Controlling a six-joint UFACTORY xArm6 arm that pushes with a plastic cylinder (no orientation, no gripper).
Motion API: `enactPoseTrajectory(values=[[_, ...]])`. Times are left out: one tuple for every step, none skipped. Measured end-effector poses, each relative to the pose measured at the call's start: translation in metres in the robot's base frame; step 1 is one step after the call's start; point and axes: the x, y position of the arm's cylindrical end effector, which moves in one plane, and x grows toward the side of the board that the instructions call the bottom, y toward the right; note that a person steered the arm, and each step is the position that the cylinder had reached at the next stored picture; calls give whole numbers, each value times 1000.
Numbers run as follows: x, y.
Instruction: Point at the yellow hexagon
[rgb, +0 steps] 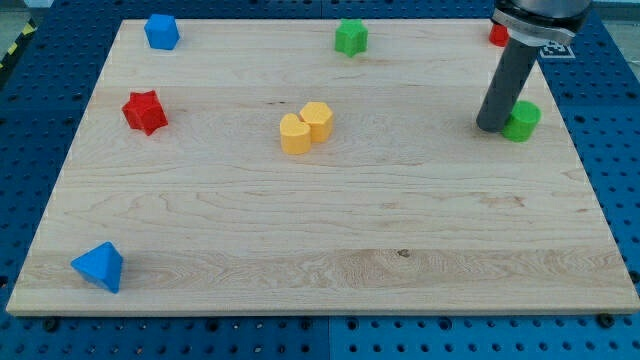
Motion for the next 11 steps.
enactPoseTrajectory(values=[[0,14],[0,15],[0,-8],[0,-43],[0,-45],[-1,-45],[-2,-45],[-4,-45],[-5,-45],[-5,-45],[-19,-62]])
